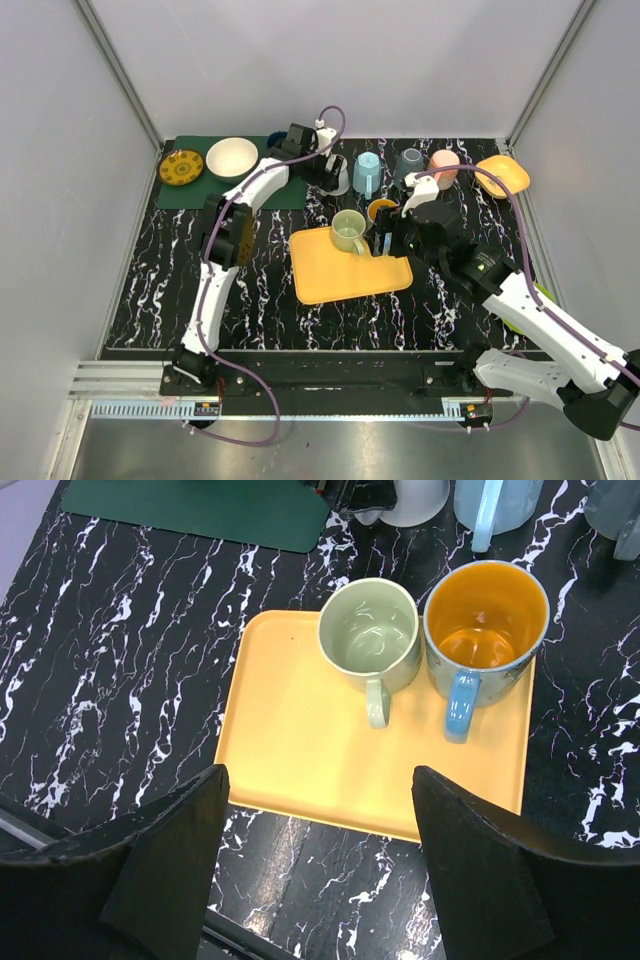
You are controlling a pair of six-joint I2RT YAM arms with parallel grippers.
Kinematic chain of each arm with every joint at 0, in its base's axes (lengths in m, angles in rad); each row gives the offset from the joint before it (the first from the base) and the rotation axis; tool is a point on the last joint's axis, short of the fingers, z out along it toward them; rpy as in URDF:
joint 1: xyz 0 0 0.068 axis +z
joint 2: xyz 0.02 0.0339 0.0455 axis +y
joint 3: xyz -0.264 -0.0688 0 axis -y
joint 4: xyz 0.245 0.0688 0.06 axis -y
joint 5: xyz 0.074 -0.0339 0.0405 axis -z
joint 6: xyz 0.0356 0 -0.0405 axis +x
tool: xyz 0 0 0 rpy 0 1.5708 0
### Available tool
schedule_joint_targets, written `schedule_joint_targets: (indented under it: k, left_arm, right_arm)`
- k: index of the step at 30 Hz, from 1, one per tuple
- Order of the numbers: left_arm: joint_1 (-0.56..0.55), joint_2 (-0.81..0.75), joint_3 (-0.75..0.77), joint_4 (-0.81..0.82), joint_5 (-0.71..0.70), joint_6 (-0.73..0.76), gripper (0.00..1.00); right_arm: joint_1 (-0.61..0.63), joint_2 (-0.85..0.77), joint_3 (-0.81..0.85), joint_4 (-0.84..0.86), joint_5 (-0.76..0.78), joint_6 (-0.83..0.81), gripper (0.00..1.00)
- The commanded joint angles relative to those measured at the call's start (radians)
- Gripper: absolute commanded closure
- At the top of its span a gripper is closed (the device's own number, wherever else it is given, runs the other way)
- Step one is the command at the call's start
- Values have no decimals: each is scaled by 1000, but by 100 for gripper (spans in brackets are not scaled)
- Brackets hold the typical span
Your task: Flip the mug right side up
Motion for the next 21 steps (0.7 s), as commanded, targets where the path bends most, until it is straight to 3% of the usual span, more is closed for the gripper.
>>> schedule_joint_targets:
  k: [1,8,15,21]
  left_arm:
    - [-11,34,116,44,-9,19,7]
    - [-16,77,167,30,-15,23,20]
    - [-17,84,176,4,-6,38,49]
    - [-16,72,150,-22,3,52,65]
  right_arm:
    - [6,3,-2,22,38,-22,21]
    - [6,-3,-19,33,59,-35,21]
    - [6,8,-24,45,65,-45,21]
    - [8,12,-25,50,61,-42,20]
